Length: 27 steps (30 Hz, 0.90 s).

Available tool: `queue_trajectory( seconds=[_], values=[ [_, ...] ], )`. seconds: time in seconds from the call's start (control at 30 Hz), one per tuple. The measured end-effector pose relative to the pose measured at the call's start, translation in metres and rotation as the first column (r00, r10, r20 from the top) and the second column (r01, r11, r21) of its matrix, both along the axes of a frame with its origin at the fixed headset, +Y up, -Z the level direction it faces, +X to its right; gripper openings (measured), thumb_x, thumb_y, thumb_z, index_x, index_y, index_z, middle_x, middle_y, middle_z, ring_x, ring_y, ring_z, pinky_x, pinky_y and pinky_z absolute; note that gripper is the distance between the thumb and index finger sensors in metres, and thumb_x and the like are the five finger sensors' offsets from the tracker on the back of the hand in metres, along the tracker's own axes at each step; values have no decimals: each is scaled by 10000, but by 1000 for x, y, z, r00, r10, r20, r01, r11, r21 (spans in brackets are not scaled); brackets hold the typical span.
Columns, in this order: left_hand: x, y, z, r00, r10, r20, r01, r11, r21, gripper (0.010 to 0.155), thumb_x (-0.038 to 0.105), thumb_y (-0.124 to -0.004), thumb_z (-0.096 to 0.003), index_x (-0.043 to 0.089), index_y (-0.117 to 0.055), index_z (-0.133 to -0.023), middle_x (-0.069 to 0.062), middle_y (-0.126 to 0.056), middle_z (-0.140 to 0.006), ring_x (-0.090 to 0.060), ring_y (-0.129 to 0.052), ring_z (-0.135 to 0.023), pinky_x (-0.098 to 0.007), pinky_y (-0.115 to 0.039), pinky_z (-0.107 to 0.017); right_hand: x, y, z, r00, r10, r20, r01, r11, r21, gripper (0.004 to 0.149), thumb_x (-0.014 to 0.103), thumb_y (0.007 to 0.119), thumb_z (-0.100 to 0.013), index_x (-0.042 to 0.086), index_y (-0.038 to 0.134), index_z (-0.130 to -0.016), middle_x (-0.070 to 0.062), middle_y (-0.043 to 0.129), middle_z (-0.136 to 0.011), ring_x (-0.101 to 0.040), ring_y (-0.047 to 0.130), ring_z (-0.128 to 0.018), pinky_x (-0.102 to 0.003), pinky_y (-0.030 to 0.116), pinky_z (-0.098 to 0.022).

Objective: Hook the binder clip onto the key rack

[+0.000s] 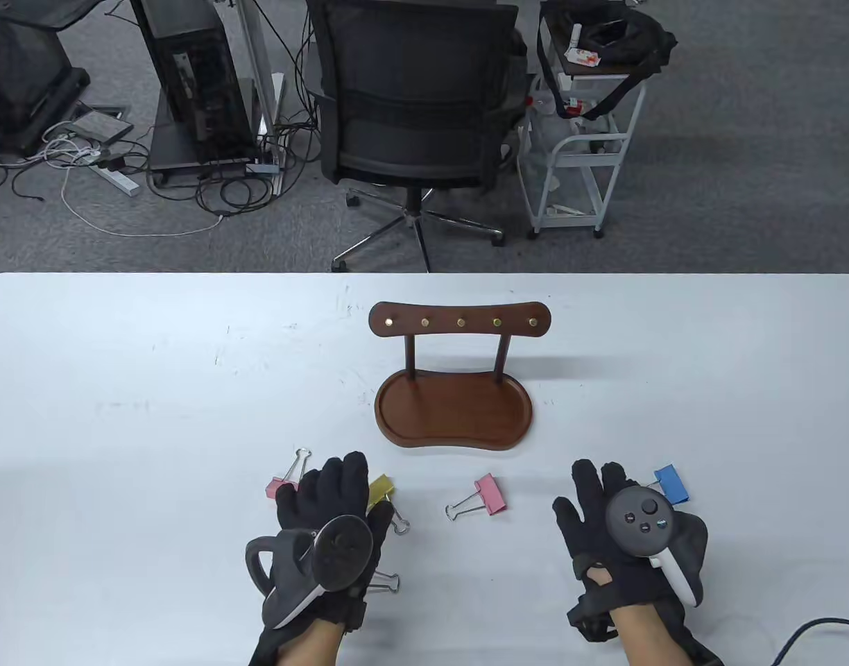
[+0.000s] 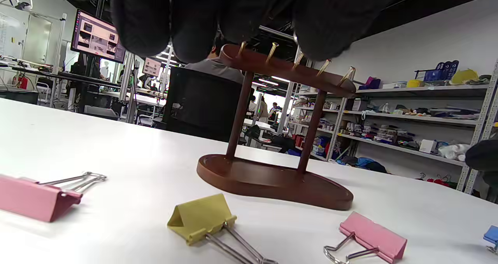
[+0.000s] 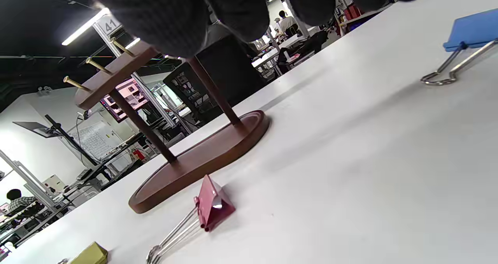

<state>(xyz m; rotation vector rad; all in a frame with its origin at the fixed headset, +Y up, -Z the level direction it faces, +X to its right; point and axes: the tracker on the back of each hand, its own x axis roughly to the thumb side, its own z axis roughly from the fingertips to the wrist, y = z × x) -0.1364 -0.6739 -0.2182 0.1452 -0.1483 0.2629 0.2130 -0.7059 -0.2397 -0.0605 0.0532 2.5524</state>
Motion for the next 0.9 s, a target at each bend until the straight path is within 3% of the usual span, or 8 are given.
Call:
queue_trajectory(
  seconds=[0.5,0.8,0.9],
  values=[
    [5,1,-1,1000,-10,6,10,1000,-14,755,444,-819,-571,11,-618,-1156,-315,-725,-1102,-628,-720,-951,-813,-455,-677,-2,-5,0,1000,6,-14,-6,1000,-16,719,418,726,-587,41,518,-1163,-405,404,-1159,-701,393,-956,-747,431,-636],
    [-2,5,-16,996,-51,-77,46,997,-58,718,436,-809,-580,-12,-673,-1124,-327,-760,-1070,-633,-750,-917,-804,-472,-675,-4,-7,0,1000,-12,-23,11,1000,-27,720,417,727,-587,39,518,-1163,-406,407,-1158,-703,394,-953,-748,431,-635],
    [-4,3,-22,989,-127,-81,120,989,-85,721,441,-808,-580,-9,-672,-1127,-322,-759,-1074,-629,-750,-922,-801,-473,-679,-4,-7,-1,1000,-14,-26,13,999,-30,720,418,727,-588,38,519,-1163,-406,409,-1157,-703,397,-953,-749,431,-635]
  ],
)
